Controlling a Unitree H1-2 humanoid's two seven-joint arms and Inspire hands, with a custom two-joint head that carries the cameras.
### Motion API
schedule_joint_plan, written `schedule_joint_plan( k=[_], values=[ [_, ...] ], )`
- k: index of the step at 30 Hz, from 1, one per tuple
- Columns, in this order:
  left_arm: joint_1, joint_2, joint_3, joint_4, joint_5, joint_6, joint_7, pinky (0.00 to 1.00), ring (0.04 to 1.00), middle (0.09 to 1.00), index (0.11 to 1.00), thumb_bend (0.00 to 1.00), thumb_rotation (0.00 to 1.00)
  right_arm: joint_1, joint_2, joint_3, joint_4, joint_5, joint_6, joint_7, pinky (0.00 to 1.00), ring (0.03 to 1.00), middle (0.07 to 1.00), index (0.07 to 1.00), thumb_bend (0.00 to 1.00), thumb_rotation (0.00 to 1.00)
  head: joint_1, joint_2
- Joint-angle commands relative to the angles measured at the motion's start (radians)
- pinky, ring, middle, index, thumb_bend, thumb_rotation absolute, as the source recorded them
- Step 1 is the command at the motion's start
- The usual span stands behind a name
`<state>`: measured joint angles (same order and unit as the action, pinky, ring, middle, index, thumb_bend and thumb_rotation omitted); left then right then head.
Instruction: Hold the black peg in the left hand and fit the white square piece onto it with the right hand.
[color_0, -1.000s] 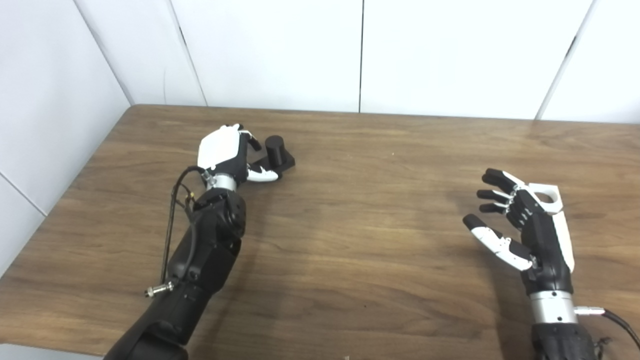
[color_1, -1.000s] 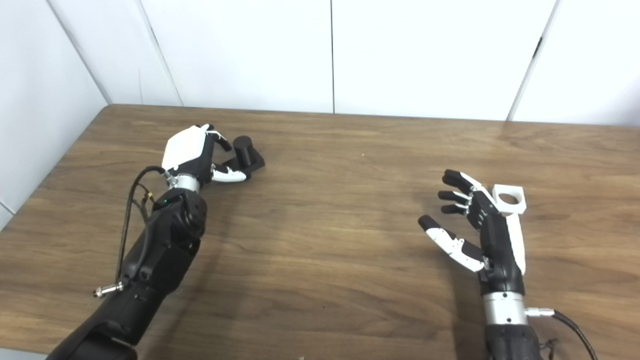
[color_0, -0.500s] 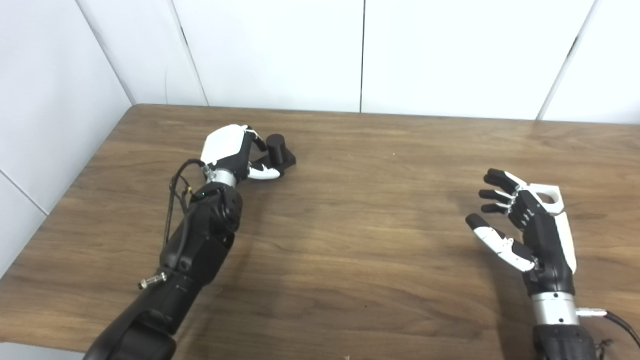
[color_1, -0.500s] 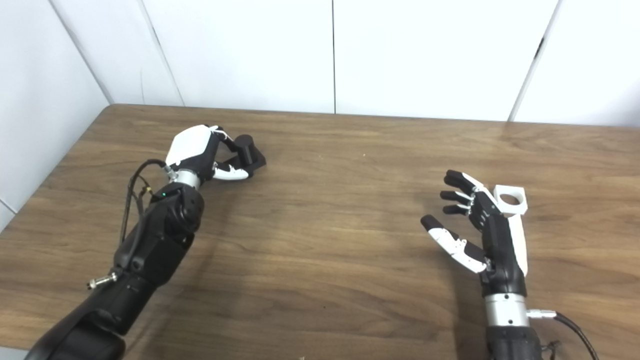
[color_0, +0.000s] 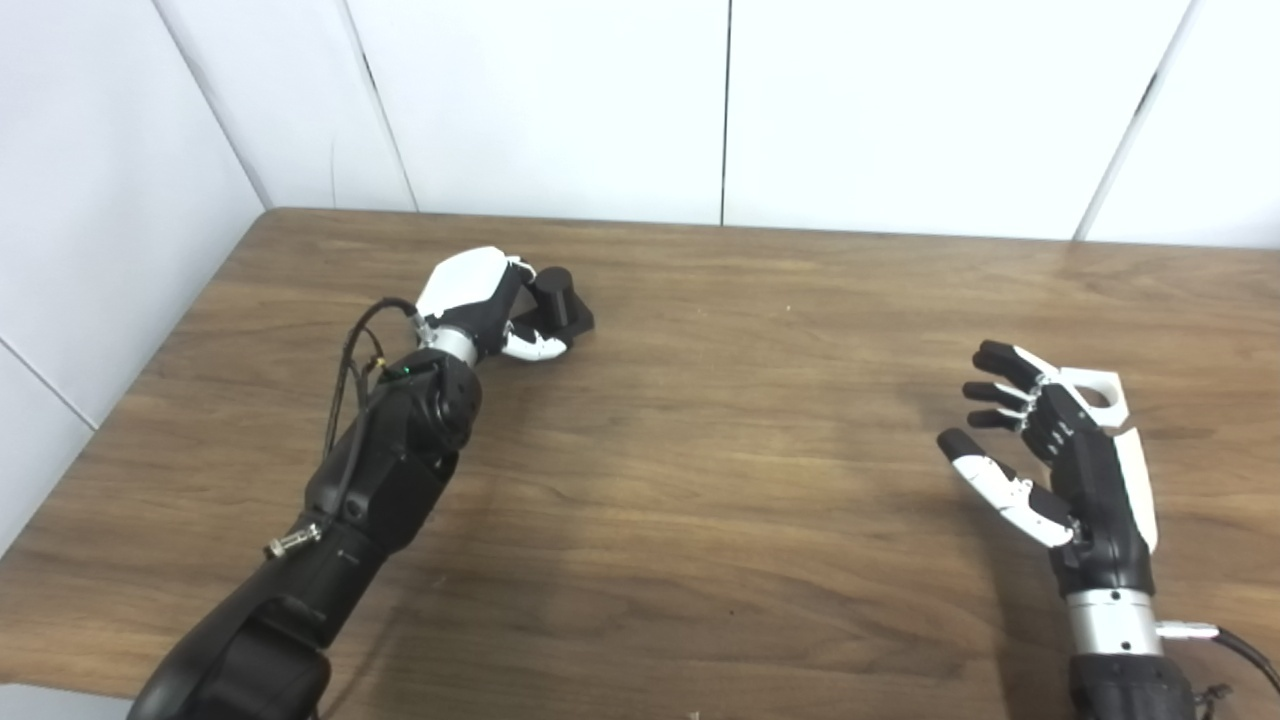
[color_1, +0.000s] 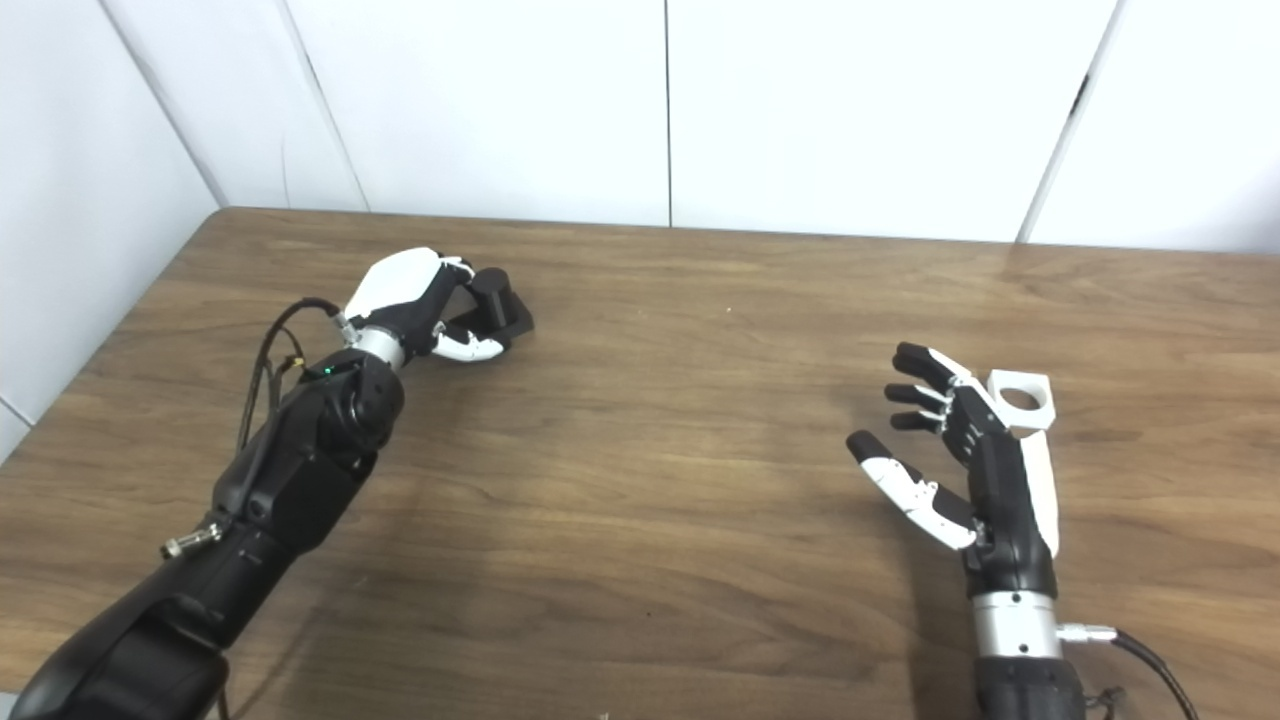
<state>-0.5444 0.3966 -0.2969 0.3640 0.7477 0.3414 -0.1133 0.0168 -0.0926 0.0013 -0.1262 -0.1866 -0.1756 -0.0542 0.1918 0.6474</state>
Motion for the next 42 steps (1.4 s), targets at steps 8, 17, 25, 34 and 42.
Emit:
schedule_joint_plan(
  k=[8, 17, 25, 34, 42],
  values=[
    [-0.001, 0.019, -0.015, -0.001, -0.005, -0.003, -0.018, 1.00, 0.965, 0.885, 0.486, 0.52, 0.08, 0.025, -0.005, -0.006, 0.022, -0.007, -0.023, -0.009, 0.61, 0.707, 0.781, 0.781, 0.54, 0.41, 0.001, 0.005],
    [0.007, 0.019, -0.012, -0.013, -0.014, -0.011, -0.018, 0.98, 0.951, 0.870, 0.482, 0.52, 0.07, 0.024, -0.007, -0.007, 0.020, -0.014, -0.025, -0.011, 0.60, 0.700, 0.776, 0.776, 0.54, 0.41, 0.001, 0.009],
    [0.035, 0.029, 0.014, -0.047, -0.118, -0.153, -0.016, 0.98, 0.958, 0.878, 0.483, 0.52, 0.07, 0.024, -0.007, -0.007, 0.017, -0.013, -0.021, -0.007, 0.60, 0.698, 0.776, 0.777, 0.54, 0.41, -0.002, 0.011],
    [0.048, 0.058, 0.014, -0.094, -0.232, -0.347, -0.073, 0.90, 0.955, 0.909, 0.491, 0.52, 0.07, 0.026, -0.008, -0.007, 0.019, -0.010, -0.020, -0.003, 0.61, 0.706, 0.784, 0.777, 0.54, 0.42, -0.002, 0.013],
    [0.048, 0.067, -0.012, -0.144, -0.258, -0.433, -0.154, 0.85, 0.959, 0.896, 0.492, 0.52, 0.08, 0.031, -0.003, -0.003, 0.015, 0.005, -0.019, 0.004, 0.61, 0.715, 0.777, 0.750, 0.54, 0.40, -0.008, 0.016]
  ],
)
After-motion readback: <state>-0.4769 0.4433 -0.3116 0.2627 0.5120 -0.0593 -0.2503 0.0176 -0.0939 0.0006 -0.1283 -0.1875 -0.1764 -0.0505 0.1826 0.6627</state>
